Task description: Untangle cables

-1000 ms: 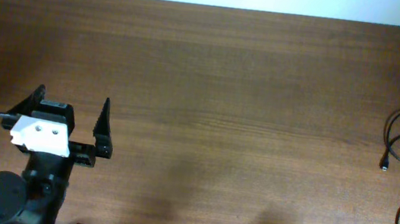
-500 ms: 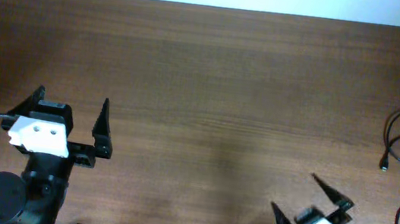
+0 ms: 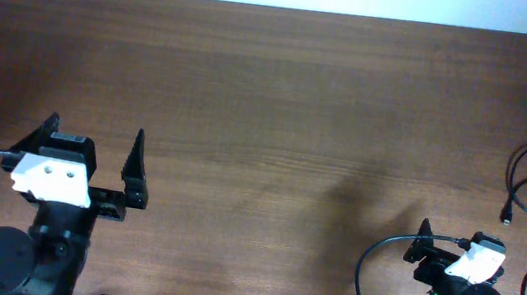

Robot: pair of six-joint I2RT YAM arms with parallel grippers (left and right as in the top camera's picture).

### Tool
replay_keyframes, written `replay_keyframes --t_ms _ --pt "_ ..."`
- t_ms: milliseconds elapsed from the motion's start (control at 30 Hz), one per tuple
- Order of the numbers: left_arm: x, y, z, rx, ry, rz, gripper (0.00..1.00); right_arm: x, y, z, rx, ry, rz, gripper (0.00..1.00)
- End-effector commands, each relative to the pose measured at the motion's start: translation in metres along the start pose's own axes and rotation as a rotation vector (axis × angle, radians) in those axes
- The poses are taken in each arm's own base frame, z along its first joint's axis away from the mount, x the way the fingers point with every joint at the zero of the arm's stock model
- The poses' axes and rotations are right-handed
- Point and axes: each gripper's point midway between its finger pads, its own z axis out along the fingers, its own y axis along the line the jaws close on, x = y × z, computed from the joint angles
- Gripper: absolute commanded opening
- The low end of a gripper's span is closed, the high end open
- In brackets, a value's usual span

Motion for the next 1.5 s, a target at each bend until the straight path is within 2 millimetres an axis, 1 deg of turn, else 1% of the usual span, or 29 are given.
replay_keyframes --t_ms 0,67,100,133,233,267,333,367,400,433,467,500,533,567,600,633,667,700,733,767,800,833,867,900,1000,1067,1167,1400,1467 --pt "-0.002 0.001 -0.002 -0.001 -0.006 -0.008 0.99 0.003 0.001 0.001 -0.008 0.006 0.011 0.99" --pt "-0.002 0.001 -0.002 -0.001 -0.006 -0.007 0.99 0.003 0.006 0.001 -0.029 0.003 0.003 0.99" --pt "-0.002 0.001 -0.002 -0.001 -0.006 -0.008 0.99 0.004 0.02 0.0 -0.088 0.01 -0.019 0.99" --pt "-0.002 0.001 -0.002 -0.001 -0.005 -0.008 0.99 0.007 0.041 -0.002 -0.177 0.019 -0.051 0.99" --pt "0.002 0.0 -0.002 0.0 0.01 -0.004 0.99 0.015 0.079 -0.012 -0.347 0.037 -0.114 0.99" --pt "0.002 0.0 -0.002 0.0 0.01 -0.004 0.99 0.016 0.085 -0.014 -0.371 0.04 -0.122 0.99" --pt "0.004 0.0 0.001 0.001 0.018 -0.015 0.99 0.016 0.085 -0.014 -0.372 0.04 -0.123 0.99" --pt "0.011 -0.002 0.008 0.002 0.043 -0.013 0.99 0.016 0.085 -0.014 -0.372 0.04 -0.123 0.99" --pt "0.02 -0.006 0.02 0.008 0.066 -0.008 0.99 0.016 0.085 -0.014 -0.372 0.04 -0.123 0.99" --pt "0.058 -0.023 0.043 0.068 0.153 0.005 0.99 0.016 0.085 -0.014 -0.372 0.04 -0.123 0.99" --pt "0.092 -0.049 0.061 0.185 0.195 -0.007 0.99 0.016 0.085 -0.014 -0.372 0.04 -0.123 0.99" --pt "0.107 -0.06 0.068 0.233 0.209 -0.052 0.99 0.016 0.085 -0.014 -0.372 0.04 -0.123 0.98" --pt "0.132 -0.087 0.072 0.363 0.232 -0.126 0.99 0.016 0.085 -0.014 -0.372 0.04 -0.123 0.99" --pt "0.148 -0.097 0.074 0.415 0.253 -0.135 0.99 0.016 0.085 -0.014 -0.372 0.04 -0.123 0.99" --pt "0.167 -0.097 0.076 0.404 0.296 -0.133 0.99 0.016 0.085 -0.014 -0.372 0.04 -0.123 0.99" --pt "0.194 -0.098 0.08 0.395 0.368 -0.131 0.99 0.016 0.085 -0.014 -0.372 0.04 -0.123 0.99" --pt "0.211 -0.096 0.09 0.364 0.398 -0.124 0.99 0.016 0.085 -0.014 -0.372 0.04 -0.123 0.99" --pt "0.216 -0.102 0.103 0.382 0.369 -0.109 0.99 0.016 0.085 -0.014 -0.372 0.04 -0.123 0.99" --pt "0.221 -0.115 0.113 0.451 0.348 -0.089 0.99 0.016 0.085 -0.014 -0.372 0.04 -0.123 0.99" --pt "0.22 -0.125 0.125 0.497 0.308 -0.082 0.99 0.016 0.085 -0.014 -0.372 0.04 -0.123 0.99" --pt "0.216 -0.13 0.128 0.511 0.283 -0.074 0.99 0.016 0.085 -0.014 -0.372 0.04 -0.123 0.99" --pt "0.201 -0.134 0.124 0.528 0.229 -0.067 0.99 0.016 0.085 -0.014 -0.372 0.04 -0.123 0.99" --pt "0.187 -0.131 0.114 0.527 0.184 -0.065 0.99 0.016 0.085 -0.014 -0.372 0.04 -0.123 0.99" --pt "0.178 -0.12 0.102 0.484 0.128 -0.061 0.99 0.016 0.085 -0.014 -0.372 0.04 -0.123 0.99" --pt "0.17 -0.093 0.061 0.385 -0.106 -0.062 0.99 0.016 0.085 -0.014 -0.372 0.04 -0.123 0.99" --pt "0.185 -0.077 0.051 0.334 -0.178 -0.073 0.99 0.016 0.085 -0.014 -0.372 0.04 -0.123 0.98" --pt "0.197 -0.045 0.052 0.215 -0.169 -0.071 0.99 0.016 0.085 -0.014 -0.372 0.04 -0.123 0.99" --pt "0.262 -0.017 0.045 0.038 0.074 -0.083 0.99 0.016 0.085 -0.014 -0.372 0.04 -0.123 0.99" --pt "0.263 -0.015 0.045 0.032 0.076 -0.083 0.99 0.016 0.085 -0.014 -0.372 0.04 -0.123 0.99"
